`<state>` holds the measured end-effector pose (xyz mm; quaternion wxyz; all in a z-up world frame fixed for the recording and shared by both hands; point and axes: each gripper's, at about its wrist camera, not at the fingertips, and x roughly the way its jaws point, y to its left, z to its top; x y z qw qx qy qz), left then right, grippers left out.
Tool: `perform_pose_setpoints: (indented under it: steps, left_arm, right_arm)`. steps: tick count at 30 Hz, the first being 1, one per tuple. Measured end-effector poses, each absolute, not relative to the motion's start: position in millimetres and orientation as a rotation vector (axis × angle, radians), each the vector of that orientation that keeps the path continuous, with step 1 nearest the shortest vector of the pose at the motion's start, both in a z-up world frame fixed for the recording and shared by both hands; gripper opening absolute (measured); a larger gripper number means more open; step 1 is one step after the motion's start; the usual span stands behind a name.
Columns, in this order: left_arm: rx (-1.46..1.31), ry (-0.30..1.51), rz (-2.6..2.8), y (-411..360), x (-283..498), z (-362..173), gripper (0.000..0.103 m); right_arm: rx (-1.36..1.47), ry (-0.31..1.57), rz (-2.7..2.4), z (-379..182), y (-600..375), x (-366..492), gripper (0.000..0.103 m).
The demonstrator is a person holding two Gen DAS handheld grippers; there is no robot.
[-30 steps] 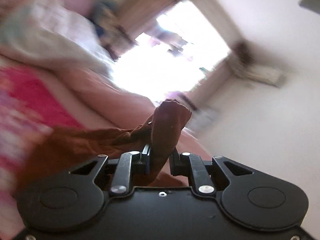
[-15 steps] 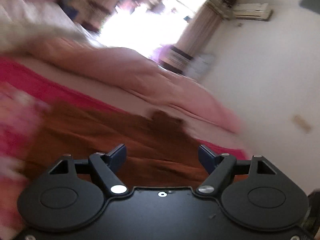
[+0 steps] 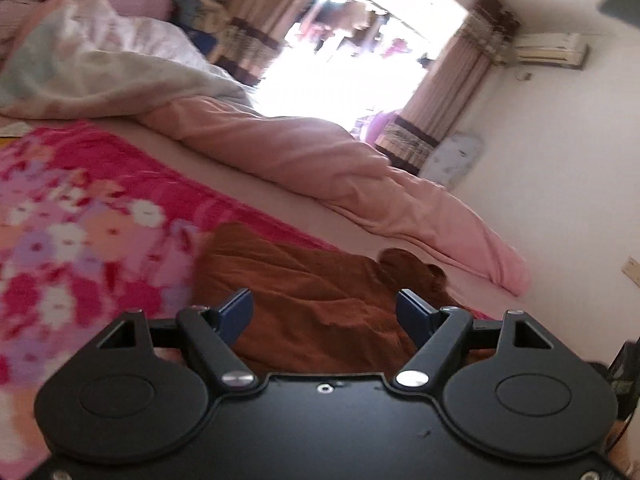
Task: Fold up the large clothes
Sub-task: 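Lay the held sleeve across the jacket front and open the left tool, then grasp the other sleeve with the right tool and fold it across the front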
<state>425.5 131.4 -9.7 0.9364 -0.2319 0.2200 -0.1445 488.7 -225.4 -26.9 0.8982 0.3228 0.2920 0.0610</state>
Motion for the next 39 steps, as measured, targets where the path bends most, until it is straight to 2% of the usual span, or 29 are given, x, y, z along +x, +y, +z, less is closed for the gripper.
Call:
perform_pose_setpoints:
  steps: [5,7,10,11,14,18,22,29,32,36,39]
  left_arm:
    - [-0.450,0.568,-0.276,108.2,457.2,-40.6,0.079]
    - [-0.460,0.626,-0.259,107.2,466.9,-57.5,0.079]
    - [-0.449,0.617,-0.275,107.7,466.5,-64.4,0.080]
    - [-0.428,0.620,-0.274,106.0,466.9,-61.6,0.080]
    - [-0.416,0.617,-0.288,104.3,461.1,-42.8,0.079]
    - [-0.410,0.532,-0.325,101.8,451.7,-10.4,0.080]
    - [-0.367,0.516,-0.320,89.5,461.5,-1.3,0.080]
    - [-0.316,0.642,-0.255,80.2,494.6,-44.0,0.080]
    - [-0.299,0.669,-0.253,81.1,501.3,-65.0,0.080]
    - [-0.200,0.659,-0.233,67.8,497.5,-61.4,0.080]
    - [-0.238,0.651,-0.244,70.1,489.2,-48.9,0.080]
  right_arm:
    - [0.627,0.581,0.044,-31.9,-237.7,486.8,0.011]
    - [0.641,0.630,-0.001,-50.6,-249.7,495.0,0.011]
    - [0.726,0.683,0.005,-81.8,-265.1,497.5,0.014]
    - [0.750,0.661,0.020,-84.5,-267.9,493.8,0.017]
    - [0.731,0.647,-0.025,-75.2,-270.5,486.1,0.034]
    - [0.617,0.550,-0.036,-41.7,-256.8,468.4,0.035]
    - [0.532,0.479,0.059,-22.5,-232.6,471.4,0.035]
    - [0.523,0.612,0.039,-54.9,-225.1,508.9,0.035]
    - [0.544,0.613,0.020,-71.2,-234.8,501.2,0.031]
    - [0.555,0.595,0.046,-71.4,-238.9,492.7,0.031]
    - [0.581,0.608,0.055,-61.9,-247.6,481.0,0.034]
